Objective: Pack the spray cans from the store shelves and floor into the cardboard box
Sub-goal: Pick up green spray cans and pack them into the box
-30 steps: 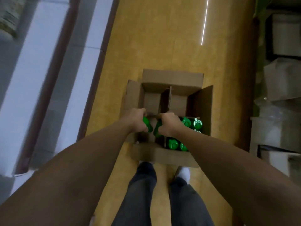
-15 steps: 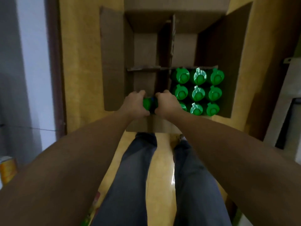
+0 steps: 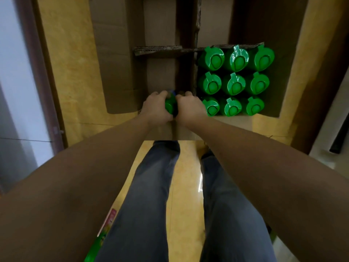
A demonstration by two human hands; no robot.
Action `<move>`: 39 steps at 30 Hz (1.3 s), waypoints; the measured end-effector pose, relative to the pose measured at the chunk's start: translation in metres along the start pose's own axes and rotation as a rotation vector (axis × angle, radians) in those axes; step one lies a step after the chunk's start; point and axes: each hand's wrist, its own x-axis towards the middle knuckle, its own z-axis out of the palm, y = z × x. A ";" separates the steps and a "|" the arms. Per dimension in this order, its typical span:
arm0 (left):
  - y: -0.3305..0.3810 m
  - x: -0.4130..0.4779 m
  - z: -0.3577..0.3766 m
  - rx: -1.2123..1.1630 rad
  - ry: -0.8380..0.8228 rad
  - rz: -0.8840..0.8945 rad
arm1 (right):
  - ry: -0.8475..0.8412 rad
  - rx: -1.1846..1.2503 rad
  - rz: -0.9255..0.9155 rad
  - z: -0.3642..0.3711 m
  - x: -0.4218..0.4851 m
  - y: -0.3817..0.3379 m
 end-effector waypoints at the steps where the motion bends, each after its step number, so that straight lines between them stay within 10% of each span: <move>1: 0.000 0.002 0.001 -0.005 -0.003 0.003 | 0.004 -0.002 0.003 0.002 0.000 0.002; 15: 0.022 -0.035 -0.045 -0.112 -0.049 -0.024 | 0.003 0.010 0.043 -0.034 -0.036 -0.003; 39: 0.303 -0.386 -0.360 0.126 0.673 0.295 | 0.755 -0.184 -0.021 -0.453 -0.391 -0.055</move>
